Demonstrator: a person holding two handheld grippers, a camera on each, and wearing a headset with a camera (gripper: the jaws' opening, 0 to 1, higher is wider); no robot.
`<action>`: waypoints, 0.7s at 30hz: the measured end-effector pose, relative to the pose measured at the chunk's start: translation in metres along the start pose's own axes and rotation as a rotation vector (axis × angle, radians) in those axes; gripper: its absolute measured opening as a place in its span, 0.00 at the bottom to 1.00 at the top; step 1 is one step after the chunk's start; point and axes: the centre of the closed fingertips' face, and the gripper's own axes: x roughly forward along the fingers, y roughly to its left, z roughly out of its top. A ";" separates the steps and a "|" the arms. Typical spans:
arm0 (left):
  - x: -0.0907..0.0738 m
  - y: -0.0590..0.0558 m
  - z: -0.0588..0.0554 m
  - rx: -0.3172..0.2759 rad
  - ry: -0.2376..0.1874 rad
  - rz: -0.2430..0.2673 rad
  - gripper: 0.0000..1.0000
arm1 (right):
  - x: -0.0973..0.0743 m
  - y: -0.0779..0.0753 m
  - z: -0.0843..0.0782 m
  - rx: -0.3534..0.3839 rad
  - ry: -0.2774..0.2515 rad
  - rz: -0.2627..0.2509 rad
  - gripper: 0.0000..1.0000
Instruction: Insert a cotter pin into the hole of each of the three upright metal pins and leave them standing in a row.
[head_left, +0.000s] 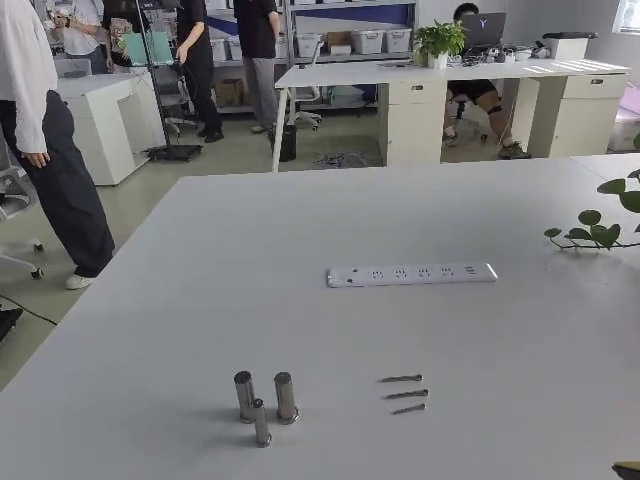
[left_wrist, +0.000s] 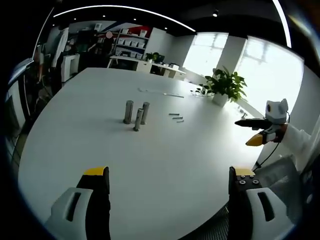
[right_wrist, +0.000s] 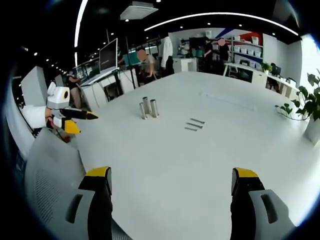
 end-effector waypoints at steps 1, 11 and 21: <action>0.000 0.000 0.000 0.001 0.001 -0.002 0.99 | 0.000 0.000 0.000 0.002 -0.003 0.000 0.98; 0.005 -0.003 0.002 -0.010 0.000 -0.021 0.99 | -0.003 0.000 -0.004 0.023 0.005 -0.007 0.98; 0.008 -0.002 0.000 -0.022 -0.007 -0.026 0.99 | -0.005 -0.001 -0.003 0.025 0.008 -0.015 0.98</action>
